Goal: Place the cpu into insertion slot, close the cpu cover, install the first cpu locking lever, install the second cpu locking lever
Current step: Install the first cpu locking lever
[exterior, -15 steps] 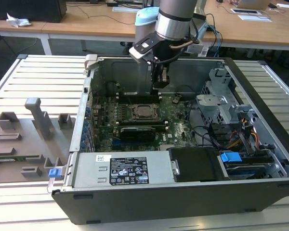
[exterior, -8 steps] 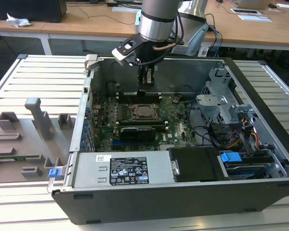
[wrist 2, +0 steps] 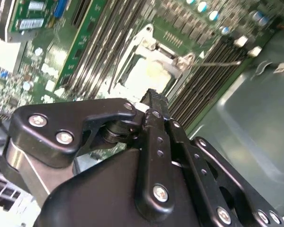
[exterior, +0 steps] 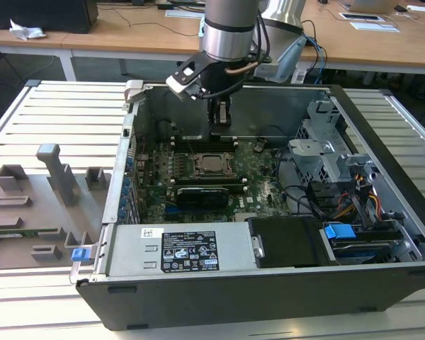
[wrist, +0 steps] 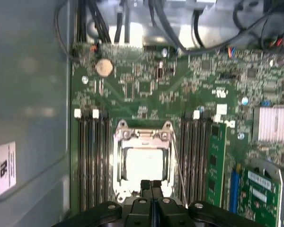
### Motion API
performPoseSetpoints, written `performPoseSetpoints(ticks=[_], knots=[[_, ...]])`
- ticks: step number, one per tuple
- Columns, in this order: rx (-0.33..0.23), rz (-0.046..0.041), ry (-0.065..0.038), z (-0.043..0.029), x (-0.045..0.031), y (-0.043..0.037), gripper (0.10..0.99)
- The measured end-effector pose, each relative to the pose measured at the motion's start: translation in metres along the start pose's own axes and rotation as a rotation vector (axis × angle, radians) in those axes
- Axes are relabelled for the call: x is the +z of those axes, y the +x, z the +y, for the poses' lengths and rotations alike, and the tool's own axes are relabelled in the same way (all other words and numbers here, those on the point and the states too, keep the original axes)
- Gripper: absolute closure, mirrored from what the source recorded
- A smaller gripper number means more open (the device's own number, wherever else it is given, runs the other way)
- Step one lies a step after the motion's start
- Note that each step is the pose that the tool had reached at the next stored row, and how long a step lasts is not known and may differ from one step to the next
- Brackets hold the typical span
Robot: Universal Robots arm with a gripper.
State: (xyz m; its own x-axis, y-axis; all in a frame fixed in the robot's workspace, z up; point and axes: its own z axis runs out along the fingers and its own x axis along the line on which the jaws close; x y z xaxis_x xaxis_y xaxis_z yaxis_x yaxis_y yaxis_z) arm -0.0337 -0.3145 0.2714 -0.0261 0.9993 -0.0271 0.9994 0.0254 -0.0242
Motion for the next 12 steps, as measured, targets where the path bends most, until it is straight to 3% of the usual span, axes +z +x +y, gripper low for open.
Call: performPoseSetpoints(ticks=[4,12], knots=[[-0.002,-0.0001,-0.006,0.0000,-0.0001,0.0000,0.980],[-0.199,-0.0044,-0.011,0.0000,-0.0001,0.0000,0.980]])
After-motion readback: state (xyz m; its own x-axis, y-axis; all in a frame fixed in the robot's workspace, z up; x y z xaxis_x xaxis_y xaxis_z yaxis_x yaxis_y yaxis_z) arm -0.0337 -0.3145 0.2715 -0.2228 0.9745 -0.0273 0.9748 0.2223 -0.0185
